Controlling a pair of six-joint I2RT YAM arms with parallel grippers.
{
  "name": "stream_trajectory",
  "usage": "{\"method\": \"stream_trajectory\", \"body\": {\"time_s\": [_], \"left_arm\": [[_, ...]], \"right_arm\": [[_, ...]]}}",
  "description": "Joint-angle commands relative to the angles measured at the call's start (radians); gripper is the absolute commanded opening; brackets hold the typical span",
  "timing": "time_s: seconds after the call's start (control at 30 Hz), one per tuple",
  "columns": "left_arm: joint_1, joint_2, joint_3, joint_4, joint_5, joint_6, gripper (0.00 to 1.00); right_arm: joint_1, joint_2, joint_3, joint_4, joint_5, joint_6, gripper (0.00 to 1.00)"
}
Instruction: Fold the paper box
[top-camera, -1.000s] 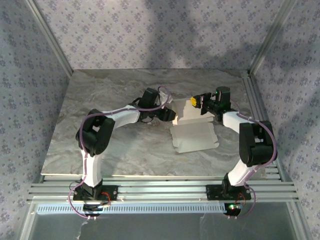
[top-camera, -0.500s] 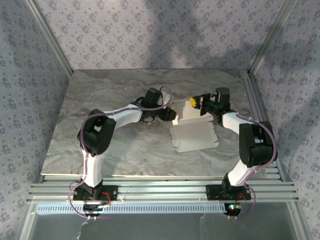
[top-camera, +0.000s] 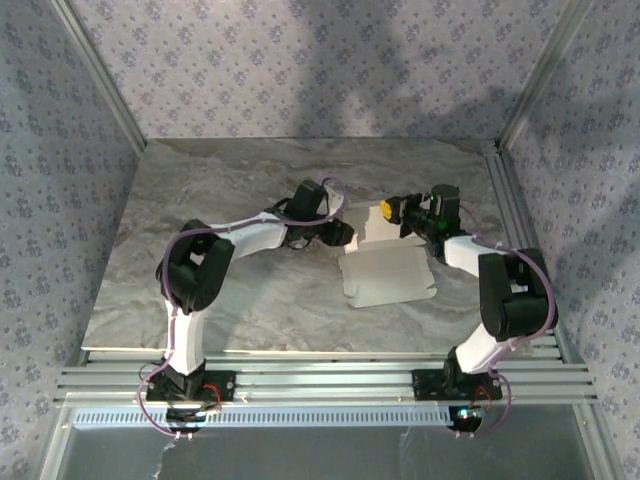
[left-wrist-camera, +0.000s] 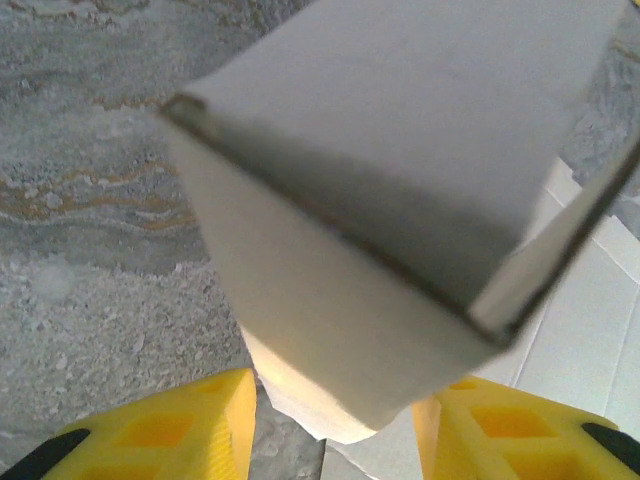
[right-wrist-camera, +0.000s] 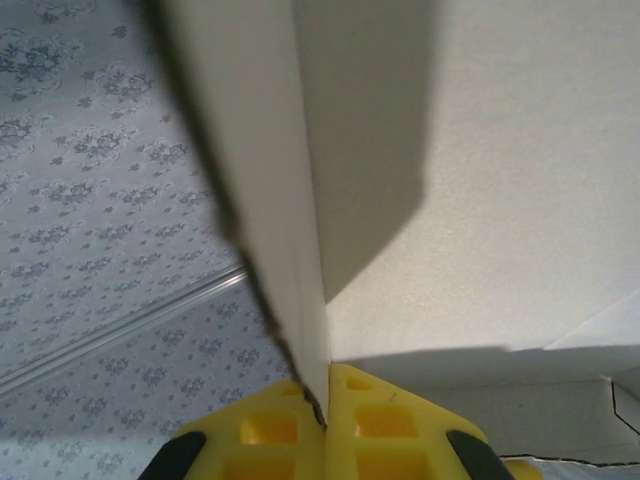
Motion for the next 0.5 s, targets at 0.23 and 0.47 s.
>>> {"method": "stream_trajectory", "body": {"time_s": [0.23,0.47], "left_arm": [[-0.002,-0.080,-0.050,0.020,-0.026,-0.011,0.46],[-0.003,-0.133,-0.079,0.011,-0.048,-0.011,0.46]], "right_arm": [[-0.007,-0.052,-0.133,0.206,0.038,-0.018,0.00],[-0.026,-0.027,-0.160,0.340,0.048,-0.010,0.00]]}}
